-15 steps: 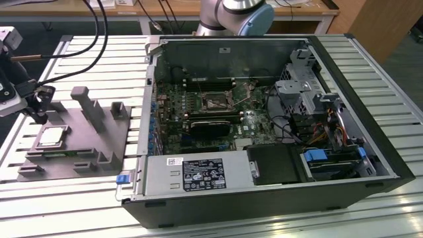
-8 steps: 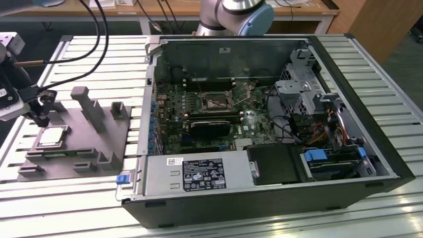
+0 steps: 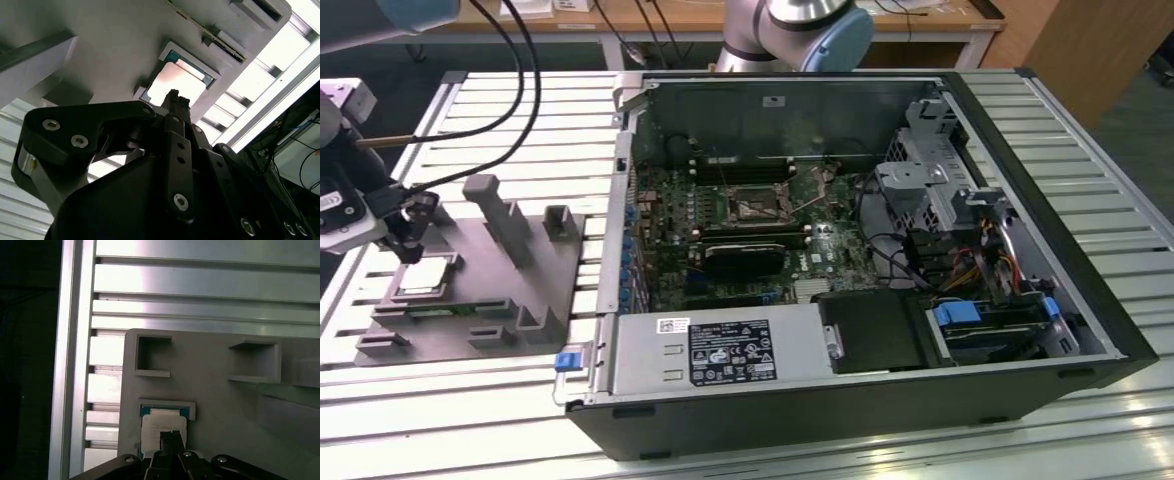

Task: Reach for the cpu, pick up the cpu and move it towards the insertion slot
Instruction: 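Pick up the cpu and move it towards the insertion slot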

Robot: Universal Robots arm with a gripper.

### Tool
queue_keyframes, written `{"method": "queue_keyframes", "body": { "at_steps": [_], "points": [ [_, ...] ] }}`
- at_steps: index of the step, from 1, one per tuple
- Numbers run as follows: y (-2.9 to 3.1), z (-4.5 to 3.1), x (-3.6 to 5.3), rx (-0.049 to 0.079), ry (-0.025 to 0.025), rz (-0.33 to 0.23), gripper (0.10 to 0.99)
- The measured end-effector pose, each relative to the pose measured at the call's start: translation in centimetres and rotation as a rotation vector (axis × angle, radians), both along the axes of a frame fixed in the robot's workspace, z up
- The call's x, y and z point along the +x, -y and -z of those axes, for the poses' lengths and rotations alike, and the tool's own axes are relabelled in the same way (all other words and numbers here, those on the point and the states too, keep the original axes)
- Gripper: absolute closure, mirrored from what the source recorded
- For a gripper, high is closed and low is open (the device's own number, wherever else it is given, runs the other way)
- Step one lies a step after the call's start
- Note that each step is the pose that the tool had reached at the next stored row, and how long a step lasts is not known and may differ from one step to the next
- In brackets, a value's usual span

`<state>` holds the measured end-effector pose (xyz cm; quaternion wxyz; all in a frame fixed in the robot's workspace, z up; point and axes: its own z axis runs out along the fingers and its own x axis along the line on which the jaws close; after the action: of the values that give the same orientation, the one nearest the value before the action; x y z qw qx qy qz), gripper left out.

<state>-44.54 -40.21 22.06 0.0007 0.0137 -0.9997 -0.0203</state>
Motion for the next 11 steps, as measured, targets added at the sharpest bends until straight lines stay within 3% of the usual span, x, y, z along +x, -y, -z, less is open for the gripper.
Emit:
{"method": "queue_keyframes", "body": {
  "at_steps": [11],
  "points": [
    [0.54, 1.92, -0.50, 0.000, -0.0043, 0.000, 0.980]
  ]
}}
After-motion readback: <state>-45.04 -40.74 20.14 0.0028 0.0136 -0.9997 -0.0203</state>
